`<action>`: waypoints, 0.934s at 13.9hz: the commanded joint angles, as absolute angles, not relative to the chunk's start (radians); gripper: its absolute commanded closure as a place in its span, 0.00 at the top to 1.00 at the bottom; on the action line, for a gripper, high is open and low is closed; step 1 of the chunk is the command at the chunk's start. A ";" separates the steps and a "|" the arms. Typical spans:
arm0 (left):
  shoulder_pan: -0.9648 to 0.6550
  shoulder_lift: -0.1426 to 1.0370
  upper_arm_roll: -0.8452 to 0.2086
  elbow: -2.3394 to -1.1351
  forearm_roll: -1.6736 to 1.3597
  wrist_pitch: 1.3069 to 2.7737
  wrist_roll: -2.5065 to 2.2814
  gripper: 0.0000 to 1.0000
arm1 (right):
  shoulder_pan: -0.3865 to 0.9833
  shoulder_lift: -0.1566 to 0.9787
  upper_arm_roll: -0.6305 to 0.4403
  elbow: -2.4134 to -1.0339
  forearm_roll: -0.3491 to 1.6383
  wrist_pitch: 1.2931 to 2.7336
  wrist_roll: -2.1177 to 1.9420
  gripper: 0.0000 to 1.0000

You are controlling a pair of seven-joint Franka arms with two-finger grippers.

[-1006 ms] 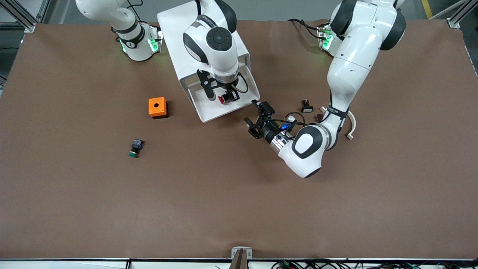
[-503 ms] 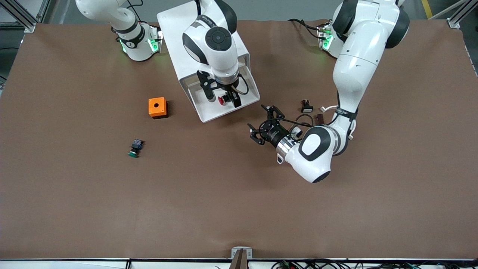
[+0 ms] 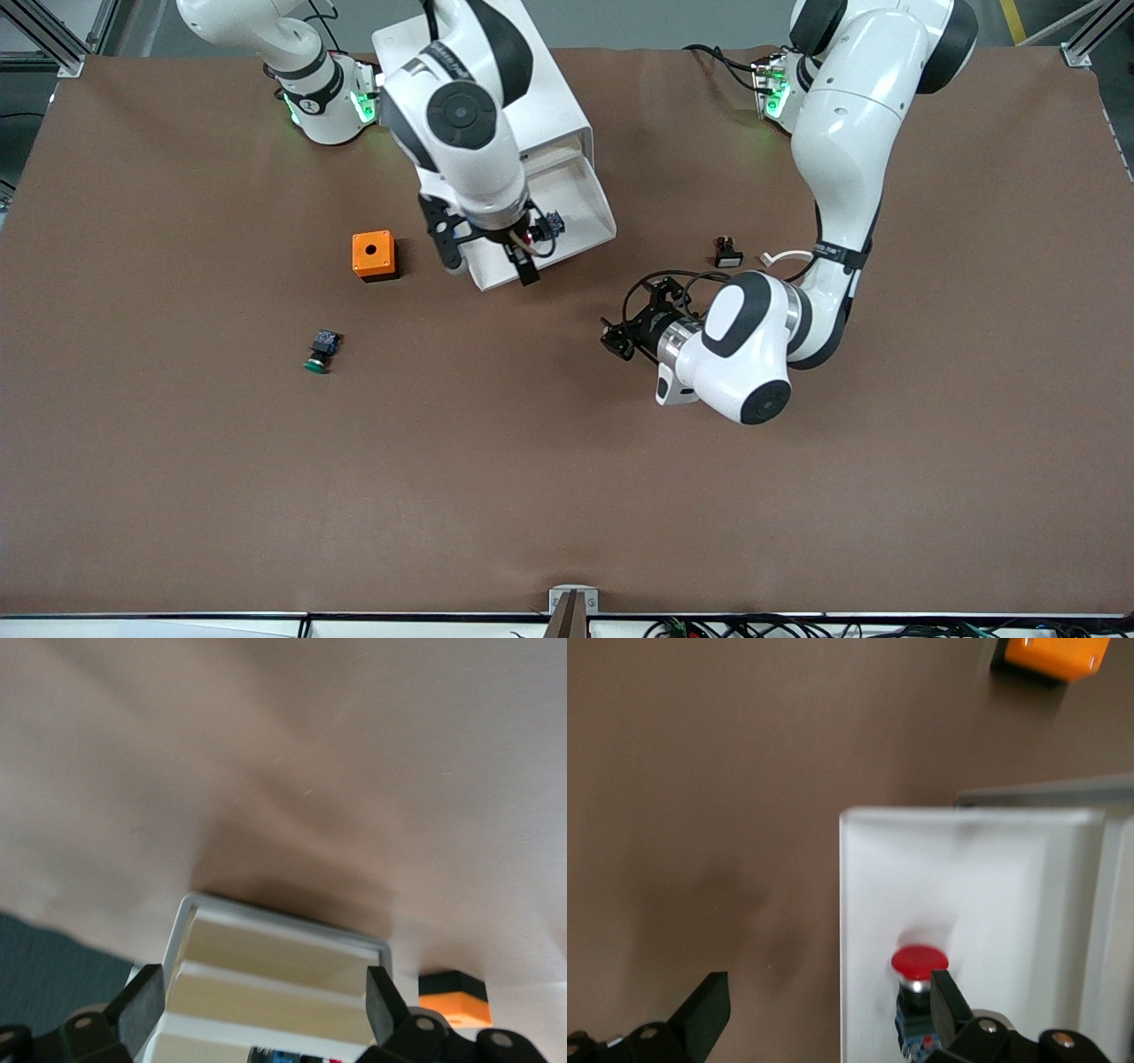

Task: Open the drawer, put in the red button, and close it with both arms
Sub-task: 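Withdraw the right gripper to rest while the left gripper pushes the drawer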

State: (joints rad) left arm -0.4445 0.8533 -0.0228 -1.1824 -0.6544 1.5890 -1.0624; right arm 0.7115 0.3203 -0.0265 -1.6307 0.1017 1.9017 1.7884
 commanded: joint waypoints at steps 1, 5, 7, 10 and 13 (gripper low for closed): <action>-0.472 0.804 -0.014 -1.198 -0.572 1.676 -0.988 1.00 | 0.582 0.337 -0.014 -1.530 0.120 1.745 1.582 1.00; -0.500 0.759 -0.017 -1.201 -0.456 1.755 -0.901 1.00 | 0.401 0.327 -0.020 -1.525 0.117 1.697 1.250 1.00; -0.525 0.755 -0.018 -1.203 -0.338 1.782 -0.864 1.00 | 0.281 0.321 -0.020 -1.525 0.117 1.695 1.043 1.00; -0.547 0.755 -0.015 -1.204 -0.275 1.854 -0.864 1.00 | 0.145 0.319 -0.021 -1.462 0.103 1.611 0.771 1.00; -0.564 0.755 -0.018 -1.209 -0.209 1.927 -0.864 1.00 | 0.049 0.319 -0.021 -1.385 0.043 1.479 0.492 1.00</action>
